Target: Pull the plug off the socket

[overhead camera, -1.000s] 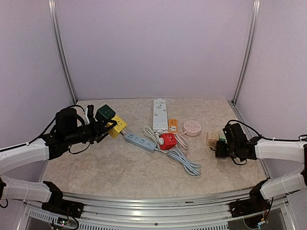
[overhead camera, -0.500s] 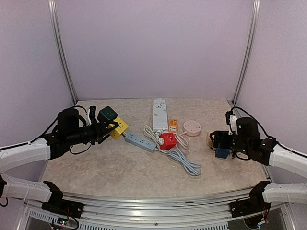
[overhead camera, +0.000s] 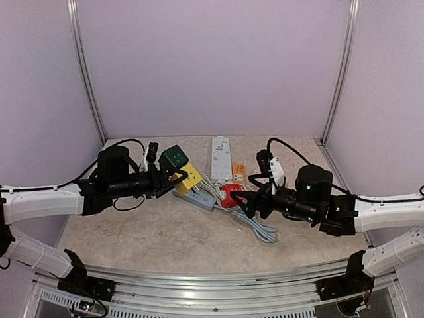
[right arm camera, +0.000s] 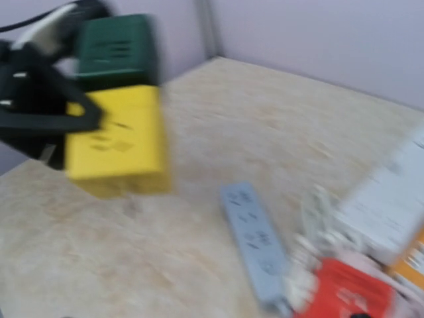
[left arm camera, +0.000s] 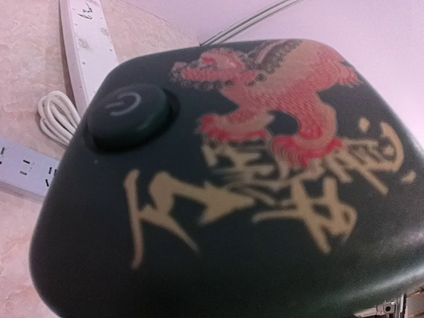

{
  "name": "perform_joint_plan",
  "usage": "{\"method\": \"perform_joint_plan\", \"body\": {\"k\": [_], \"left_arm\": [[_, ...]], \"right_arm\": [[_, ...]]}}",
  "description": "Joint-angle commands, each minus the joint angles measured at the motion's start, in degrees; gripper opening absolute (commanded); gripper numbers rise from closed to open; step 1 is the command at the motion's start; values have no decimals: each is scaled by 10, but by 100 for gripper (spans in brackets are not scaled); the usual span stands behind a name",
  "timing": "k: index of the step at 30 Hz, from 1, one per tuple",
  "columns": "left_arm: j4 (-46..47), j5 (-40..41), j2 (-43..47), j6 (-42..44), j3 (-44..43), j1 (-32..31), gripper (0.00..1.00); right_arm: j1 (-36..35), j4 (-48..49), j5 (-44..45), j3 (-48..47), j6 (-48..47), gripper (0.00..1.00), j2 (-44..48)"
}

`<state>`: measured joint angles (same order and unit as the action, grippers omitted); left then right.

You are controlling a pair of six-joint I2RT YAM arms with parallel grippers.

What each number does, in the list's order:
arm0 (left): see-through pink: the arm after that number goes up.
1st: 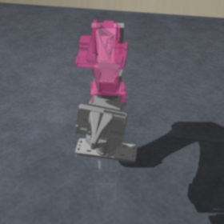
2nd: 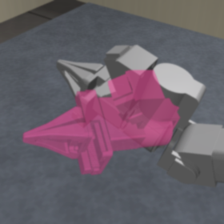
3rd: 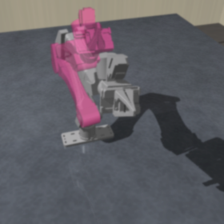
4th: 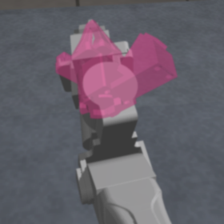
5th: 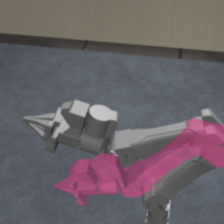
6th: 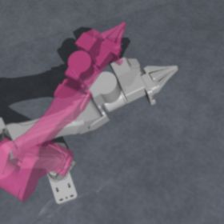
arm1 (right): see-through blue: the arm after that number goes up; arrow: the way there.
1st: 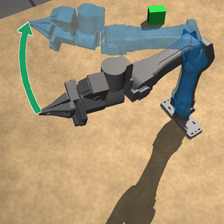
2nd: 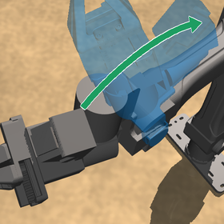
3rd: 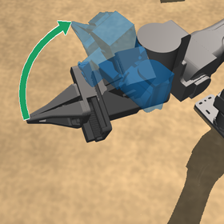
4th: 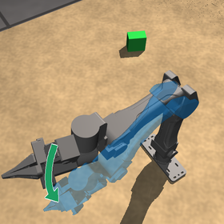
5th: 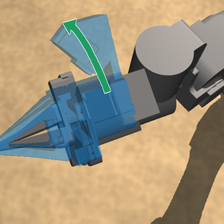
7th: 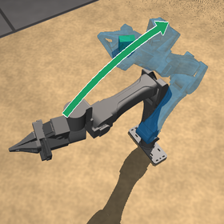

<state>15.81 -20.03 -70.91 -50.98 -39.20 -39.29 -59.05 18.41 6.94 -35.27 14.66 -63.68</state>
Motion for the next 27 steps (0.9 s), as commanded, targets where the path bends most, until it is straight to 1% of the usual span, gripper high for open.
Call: {"method": "perform_joint_plan", "body": {"k": [1,6,11,16,20,23,26,27], "left_arm": [[70,-23,-20,20,-35,-20,35],[78,-33,-36,30,-48,-34,35],[78,-42,-40,42,-55,-43,35],[78,-44,-41,45,-57,-47,35],[79,-47,-45,46,-58,-47,35],[82,-51,-47,47,-60,-48,35],[82,-55,-48,48,-60,-48,35],[82,-55,-48,48,-60,-48,35]], "right_arm": [[-61,78,38,-55,-58,89,-84],[-83,90,39,-104,-78,89,-164],[-87,78,69,-143,-85,90,-218],[-87,60,79,-177,-87,90,-254],[-88,65,80,-191,-85,90,-270],[-87,56,97,-207,-80,90,-282],[-88,52,111,-213,-79,88,-290],[-88,51,113,-215,-79,85,-292]]}}
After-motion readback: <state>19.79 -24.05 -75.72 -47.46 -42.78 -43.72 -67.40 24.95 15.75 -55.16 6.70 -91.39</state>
